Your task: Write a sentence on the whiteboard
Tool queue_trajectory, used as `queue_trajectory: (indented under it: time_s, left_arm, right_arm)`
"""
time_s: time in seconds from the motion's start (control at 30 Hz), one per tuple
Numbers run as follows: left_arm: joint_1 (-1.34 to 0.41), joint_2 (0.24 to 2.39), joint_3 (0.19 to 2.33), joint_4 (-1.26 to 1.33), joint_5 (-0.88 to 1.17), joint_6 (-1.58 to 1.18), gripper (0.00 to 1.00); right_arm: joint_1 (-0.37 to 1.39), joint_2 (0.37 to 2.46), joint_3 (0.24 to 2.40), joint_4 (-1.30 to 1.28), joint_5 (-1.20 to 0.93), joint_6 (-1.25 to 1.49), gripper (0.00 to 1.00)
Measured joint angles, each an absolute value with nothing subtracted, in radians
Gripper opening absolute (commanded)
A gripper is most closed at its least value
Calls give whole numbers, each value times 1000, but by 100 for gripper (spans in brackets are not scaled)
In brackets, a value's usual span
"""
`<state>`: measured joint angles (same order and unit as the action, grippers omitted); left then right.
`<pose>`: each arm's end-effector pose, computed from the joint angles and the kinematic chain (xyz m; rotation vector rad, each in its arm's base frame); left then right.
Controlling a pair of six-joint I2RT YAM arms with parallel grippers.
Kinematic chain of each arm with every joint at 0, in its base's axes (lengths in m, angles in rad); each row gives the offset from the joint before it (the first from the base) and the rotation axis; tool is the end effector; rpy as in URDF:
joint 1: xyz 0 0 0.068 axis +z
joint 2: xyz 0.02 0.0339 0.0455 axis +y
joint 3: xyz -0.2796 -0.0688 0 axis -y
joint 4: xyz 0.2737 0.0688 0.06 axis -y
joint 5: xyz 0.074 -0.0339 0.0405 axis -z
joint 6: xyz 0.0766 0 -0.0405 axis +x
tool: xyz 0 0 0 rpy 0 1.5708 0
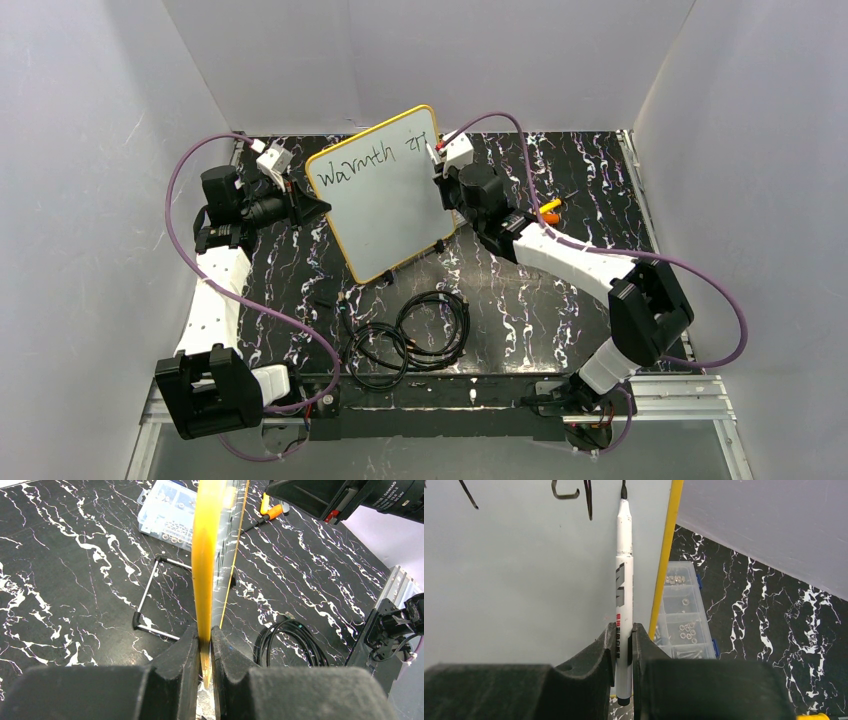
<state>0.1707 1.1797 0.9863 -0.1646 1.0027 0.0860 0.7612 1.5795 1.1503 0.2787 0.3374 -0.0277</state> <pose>0.3080 -0.0124 0.3379 0.5765 1.7343 -0.7769 0.3367 0.2858 0.3118 -0.4238 1.6663 0.2540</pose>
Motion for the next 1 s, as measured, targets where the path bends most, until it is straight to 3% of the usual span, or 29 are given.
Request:
queue_trajectory:
  time_s: [1.0]
  left_arm:
    - [171, 1180, 986, -164, 1003, 85, 0]
  right_arm:
    - [762, 1541, 1118, 204, 351, -11, 1]
